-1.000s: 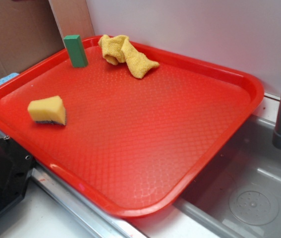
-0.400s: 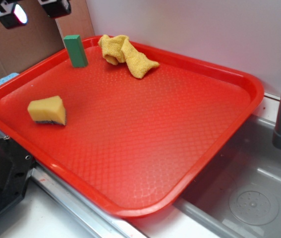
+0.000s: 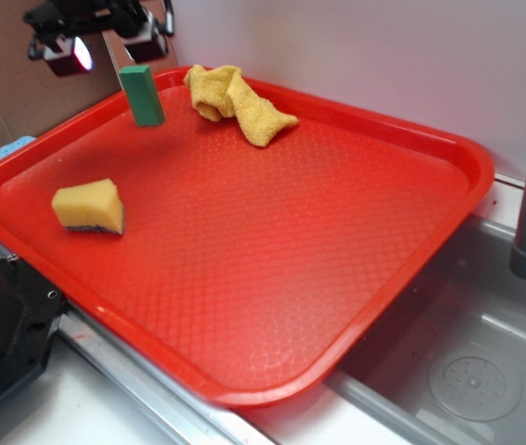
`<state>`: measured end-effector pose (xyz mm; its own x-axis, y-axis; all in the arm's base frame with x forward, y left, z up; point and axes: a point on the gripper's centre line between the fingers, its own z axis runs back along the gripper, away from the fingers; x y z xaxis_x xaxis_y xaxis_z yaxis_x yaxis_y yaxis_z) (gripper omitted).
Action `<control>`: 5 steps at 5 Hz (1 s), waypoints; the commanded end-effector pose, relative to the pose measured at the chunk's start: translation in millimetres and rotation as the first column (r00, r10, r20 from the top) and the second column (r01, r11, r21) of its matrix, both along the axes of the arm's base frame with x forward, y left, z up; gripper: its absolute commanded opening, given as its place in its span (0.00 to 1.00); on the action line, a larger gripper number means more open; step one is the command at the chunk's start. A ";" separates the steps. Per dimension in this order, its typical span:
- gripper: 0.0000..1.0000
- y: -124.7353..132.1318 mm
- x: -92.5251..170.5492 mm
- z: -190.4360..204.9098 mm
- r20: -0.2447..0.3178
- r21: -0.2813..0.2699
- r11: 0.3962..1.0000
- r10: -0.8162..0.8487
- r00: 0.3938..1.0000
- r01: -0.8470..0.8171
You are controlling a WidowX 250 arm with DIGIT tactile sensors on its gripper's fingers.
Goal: Grab the green block.
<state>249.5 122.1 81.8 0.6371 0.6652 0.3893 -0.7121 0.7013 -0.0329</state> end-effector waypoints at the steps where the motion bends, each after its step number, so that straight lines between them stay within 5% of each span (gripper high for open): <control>1: 1.00 19.3 32.6 -5.4 0.019 0.058 0.998 -0.013 1.000 0.012; 4: 1.00 37.4 29.4 -14.5 -0.013 0.092 0.994 0.058 0.998 -0.057; 5: 0.00 35.3 26.8 -14.4 0.001 0.095 0.993 0.074 0.997 -0.074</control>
<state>276.9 150.0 49.9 0.6112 0.6758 0.4121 -0.7576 0.6501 0.0575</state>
